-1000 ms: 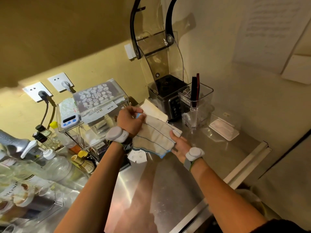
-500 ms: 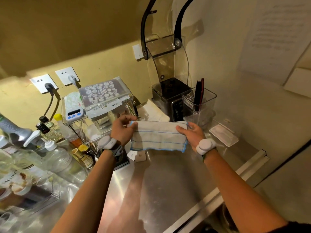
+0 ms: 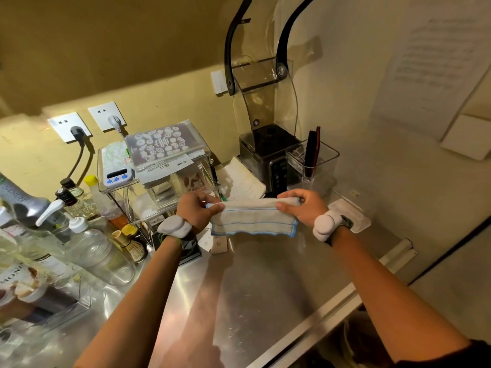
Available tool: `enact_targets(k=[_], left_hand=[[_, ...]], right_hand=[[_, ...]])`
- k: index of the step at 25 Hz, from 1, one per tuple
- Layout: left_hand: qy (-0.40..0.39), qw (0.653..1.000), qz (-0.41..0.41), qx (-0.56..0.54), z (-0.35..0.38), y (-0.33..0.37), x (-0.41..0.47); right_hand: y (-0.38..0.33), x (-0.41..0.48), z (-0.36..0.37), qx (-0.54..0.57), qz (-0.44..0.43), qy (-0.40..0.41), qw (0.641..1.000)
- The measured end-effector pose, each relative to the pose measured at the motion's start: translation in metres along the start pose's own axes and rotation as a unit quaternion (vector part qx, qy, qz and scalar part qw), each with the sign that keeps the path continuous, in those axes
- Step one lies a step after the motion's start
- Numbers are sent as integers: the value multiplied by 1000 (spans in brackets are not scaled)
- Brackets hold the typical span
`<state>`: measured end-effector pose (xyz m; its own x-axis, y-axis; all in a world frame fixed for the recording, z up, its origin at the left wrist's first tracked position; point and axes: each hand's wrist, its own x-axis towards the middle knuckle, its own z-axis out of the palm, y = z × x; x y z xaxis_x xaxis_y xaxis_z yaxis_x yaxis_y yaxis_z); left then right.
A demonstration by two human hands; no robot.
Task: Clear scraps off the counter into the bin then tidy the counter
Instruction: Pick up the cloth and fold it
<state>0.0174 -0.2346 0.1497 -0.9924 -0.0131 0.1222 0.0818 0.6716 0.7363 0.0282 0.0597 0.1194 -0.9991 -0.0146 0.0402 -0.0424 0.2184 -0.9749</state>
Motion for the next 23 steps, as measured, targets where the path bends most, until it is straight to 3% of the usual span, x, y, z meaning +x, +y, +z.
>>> enact_targets(k=[6,12,18,23], left_hand=[[-46,998,-1,45,12,8,4],[-107,994,-8,8,41,20,6],[-53,990,-84,-100,68,34,12],[40,993,-105,-42,105,52,20]], right_hand=[[3,10,-23,-108,11,-24,994],[14,37,-48,-173,3,-61,983],[26,53,-60,-107,125,-102,981],[36,59,-52,-64,162,-97,980]])
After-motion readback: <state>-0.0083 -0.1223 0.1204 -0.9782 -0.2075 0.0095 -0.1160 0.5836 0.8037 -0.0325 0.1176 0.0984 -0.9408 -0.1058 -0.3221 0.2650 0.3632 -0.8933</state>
